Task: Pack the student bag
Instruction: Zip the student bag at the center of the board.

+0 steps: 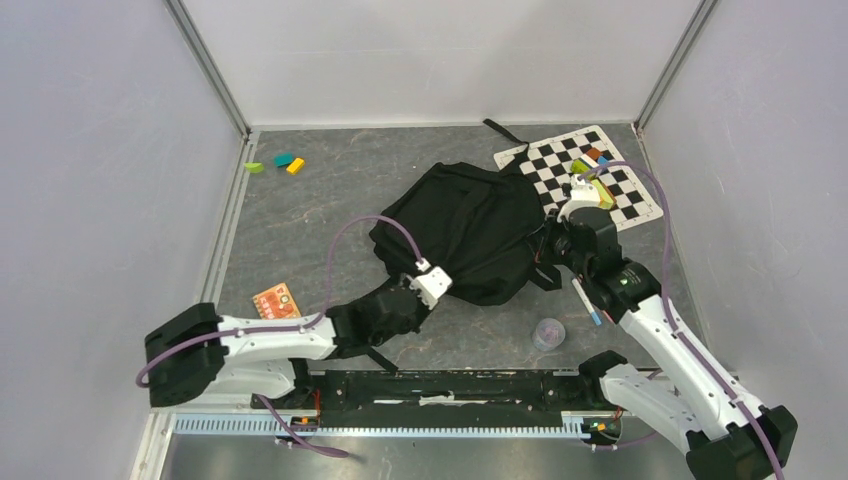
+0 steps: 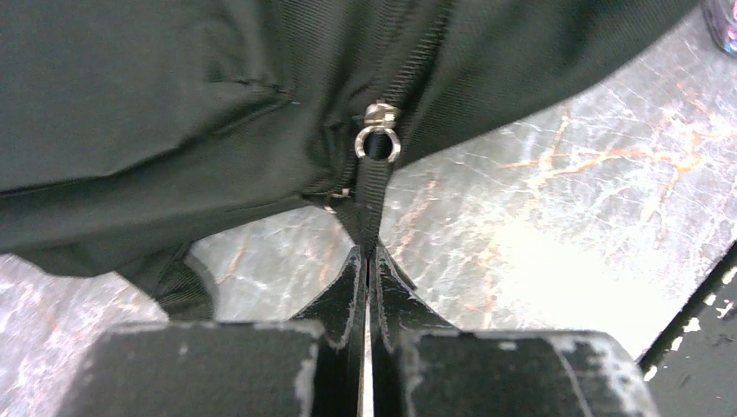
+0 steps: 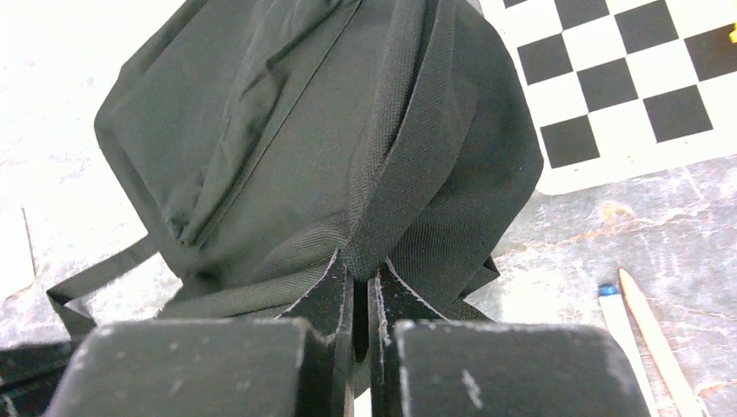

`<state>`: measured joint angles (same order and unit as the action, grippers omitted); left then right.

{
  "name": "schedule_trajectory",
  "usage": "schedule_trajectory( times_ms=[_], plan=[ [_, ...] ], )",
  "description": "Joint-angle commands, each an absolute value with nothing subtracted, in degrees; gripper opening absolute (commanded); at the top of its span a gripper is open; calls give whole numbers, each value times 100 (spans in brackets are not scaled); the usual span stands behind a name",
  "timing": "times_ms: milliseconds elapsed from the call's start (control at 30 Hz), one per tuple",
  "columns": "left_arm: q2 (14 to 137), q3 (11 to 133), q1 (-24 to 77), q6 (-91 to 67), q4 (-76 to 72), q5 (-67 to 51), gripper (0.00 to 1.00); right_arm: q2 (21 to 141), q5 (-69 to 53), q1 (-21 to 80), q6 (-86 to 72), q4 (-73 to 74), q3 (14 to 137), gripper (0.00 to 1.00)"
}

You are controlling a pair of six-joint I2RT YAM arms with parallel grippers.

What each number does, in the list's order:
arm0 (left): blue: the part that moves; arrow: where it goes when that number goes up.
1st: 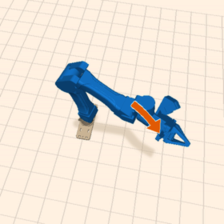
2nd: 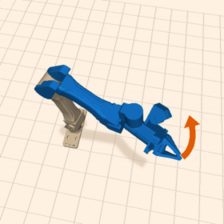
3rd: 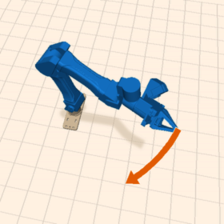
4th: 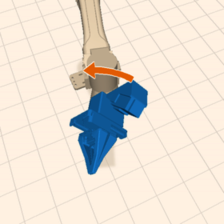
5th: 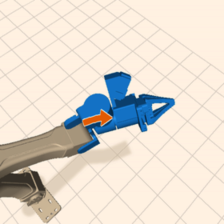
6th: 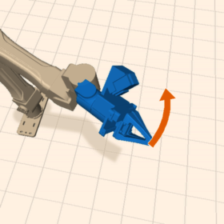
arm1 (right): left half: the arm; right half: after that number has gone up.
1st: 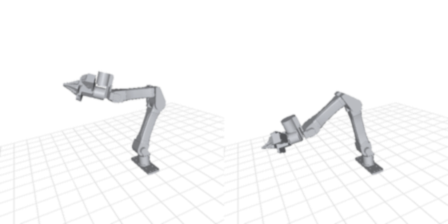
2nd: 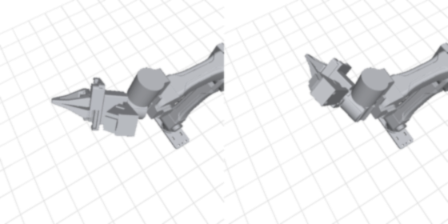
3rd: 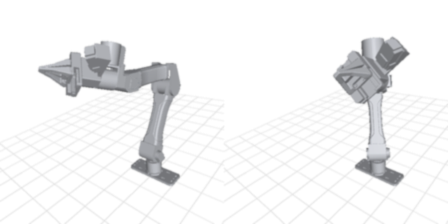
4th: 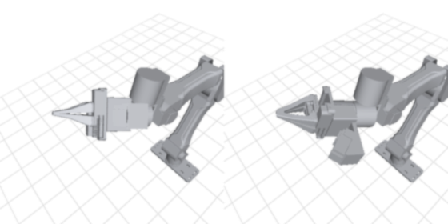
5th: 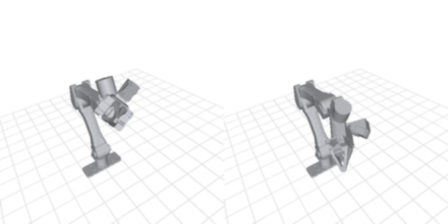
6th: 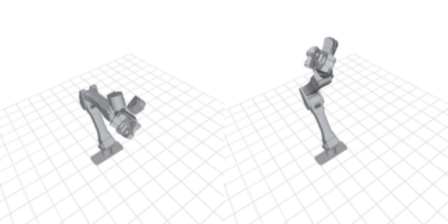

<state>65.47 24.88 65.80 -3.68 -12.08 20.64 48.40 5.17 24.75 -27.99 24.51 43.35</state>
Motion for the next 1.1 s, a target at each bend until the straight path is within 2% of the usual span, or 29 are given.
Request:
schedule_trajectory(
  times_ms=[0, 200, 233, 267, 367, 400, 467, 600, 767, 1067],
  plan=[
    [7228, 2949, 6856, -479, -1166, 2196, 2, 4890, 1317, 2388, -2514, 1632, 4953, 0],
    [7597, 3095, 6865, -598, -1632, 2225, 2, 4957, 1727, 2307, -2284, 1641, 4487, 0],
    [7694, 3161, 6866, -590, -1597, 2255, 2, 4944, 1626, 2311, -2226, 1656, 4422, 4],
    [7790, 3243, 6869, -589, -1517, 2286, 2, 4895, 1508, 2311, -2117, 1661, 4368, 15],
    [7889, 3323, 6860, -672, -1415, 2463, 2, 4681, 1128, 2309, -1641, 1682, 4251, 70],
    [7870, 3326, 6856, -708, -1410, 2486, 2, 4575, 987, 2309, -1388, 1687, 4218, 81],
    [7822, 3333, 6853, -807, -1398, 2487, 2, 4404, 502, 2312, -800, 1633, 4156, 91],
    [7803, 3322, 6855, -1052, -1438, 2513, 2, 4331, -1392, 2333, -53, 1415, 3936, 93],
    [7866, 3309, 6853, -1286, -1493, 2553, 2, 4125, -2534, 2585, -53, 763, 3167, 93],
    [7847, 3469, 6844, -1427, -1263, 2667, 2, 3895, -1580, 3967, 480, 653, 2418, 91]
  ],
)
